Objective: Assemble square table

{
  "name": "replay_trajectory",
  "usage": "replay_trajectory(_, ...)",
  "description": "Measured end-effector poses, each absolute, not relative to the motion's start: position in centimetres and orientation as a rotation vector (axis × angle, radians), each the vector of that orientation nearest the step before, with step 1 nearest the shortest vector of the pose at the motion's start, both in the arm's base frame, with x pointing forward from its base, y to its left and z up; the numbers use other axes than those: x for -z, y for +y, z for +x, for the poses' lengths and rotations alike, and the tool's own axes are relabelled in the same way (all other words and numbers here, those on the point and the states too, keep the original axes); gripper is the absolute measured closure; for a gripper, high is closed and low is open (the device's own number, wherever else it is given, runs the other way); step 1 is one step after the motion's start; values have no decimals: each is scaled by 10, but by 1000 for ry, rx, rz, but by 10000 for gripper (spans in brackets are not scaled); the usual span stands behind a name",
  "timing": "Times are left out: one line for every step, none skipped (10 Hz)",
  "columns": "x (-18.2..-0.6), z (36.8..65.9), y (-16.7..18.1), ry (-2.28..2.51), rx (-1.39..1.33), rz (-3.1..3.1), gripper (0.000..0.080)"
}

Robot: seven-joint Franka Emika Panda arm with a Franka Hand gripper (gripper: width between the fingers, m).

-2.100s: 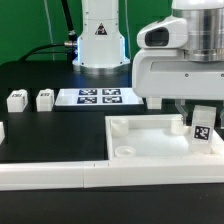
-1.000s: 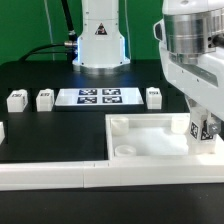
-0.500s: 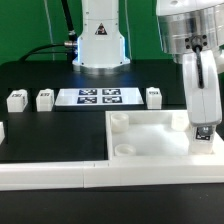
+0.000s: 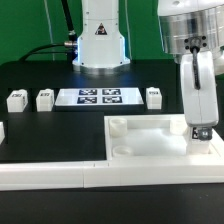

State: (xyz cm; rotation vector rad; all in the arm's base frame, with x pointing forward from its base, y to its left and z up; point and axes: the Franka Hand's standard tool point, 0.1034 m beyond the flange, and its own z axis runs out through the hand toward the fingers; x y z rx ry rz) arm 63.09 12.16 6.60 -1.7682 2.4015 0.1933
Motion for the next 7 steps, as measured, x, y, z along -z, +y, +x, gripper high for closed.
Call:
replay_trajectory(-66,631,122,2396,-193,-1775,184)
replay_trajectory(-66,631,122,2391,-192,-1782,160)
replay_trajectory(-66,631,123,2387,-192,-1787,160)
replay_trajectory(-68,631,124,2374,-190,-1800,151)
replay_trajectory(-80,631,127,2339,-181,-1822,151)
replay_trajectory(-100,630,128,2305,-171,-1828,151)
replay_trajectory(-118,628,129,2288,-165,-1818,151)
